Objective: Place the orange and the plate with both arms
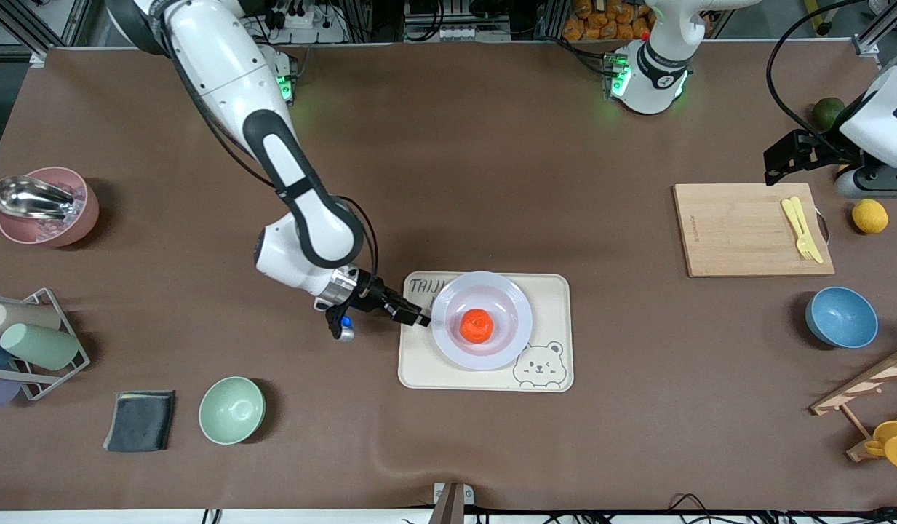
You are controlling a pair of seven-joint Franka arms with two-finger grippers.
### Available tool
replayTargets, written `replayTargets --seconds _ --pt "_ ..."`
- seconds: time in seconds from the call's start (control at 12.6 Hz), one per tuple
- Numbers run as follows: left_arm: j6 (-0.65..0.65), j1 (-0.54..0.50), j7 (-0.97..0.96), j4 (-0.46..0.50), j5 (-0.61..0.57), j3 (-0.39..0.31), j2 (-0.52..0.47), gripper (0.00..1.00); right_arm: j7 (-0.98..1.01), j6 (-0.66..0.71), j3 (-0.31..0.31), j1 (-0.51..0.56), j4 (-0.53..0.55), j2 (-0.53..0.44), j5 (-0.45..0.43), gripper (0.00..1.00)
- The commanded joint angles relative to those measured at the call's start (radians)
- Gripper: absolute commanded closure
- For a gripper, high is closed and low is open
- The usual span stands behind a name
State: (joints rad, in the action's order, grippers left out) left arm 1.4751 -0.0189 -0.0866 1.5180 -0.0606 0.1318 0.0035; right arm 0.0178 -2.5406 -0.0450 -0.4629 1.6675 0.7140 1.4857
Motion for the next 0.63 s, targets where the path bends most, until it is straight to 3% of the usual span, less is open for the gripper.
replayTargets --seconds 0.0,0.16,0.55 --pt "-0.021 0.004 -0.033 -0.007 0.021 0.003 0.001 0.0 -0.163 0.078 -0.012 0.056 0.029 -0.07 -0.17 0.44" --pt "-0.019 0.004 -0.03 -0.007 0.021 0.005 0.003 0.0 -0.283 0.15 -0.012 0.095 0.026 -0.109 -0.325 0.43" --pt "-0.019 0.002 -0.027 -0.007 0.021 0.003 0.003 0.0 -0.303 0.357 -0.01 0.222 0.024 -0.182 -0.517 0.32"
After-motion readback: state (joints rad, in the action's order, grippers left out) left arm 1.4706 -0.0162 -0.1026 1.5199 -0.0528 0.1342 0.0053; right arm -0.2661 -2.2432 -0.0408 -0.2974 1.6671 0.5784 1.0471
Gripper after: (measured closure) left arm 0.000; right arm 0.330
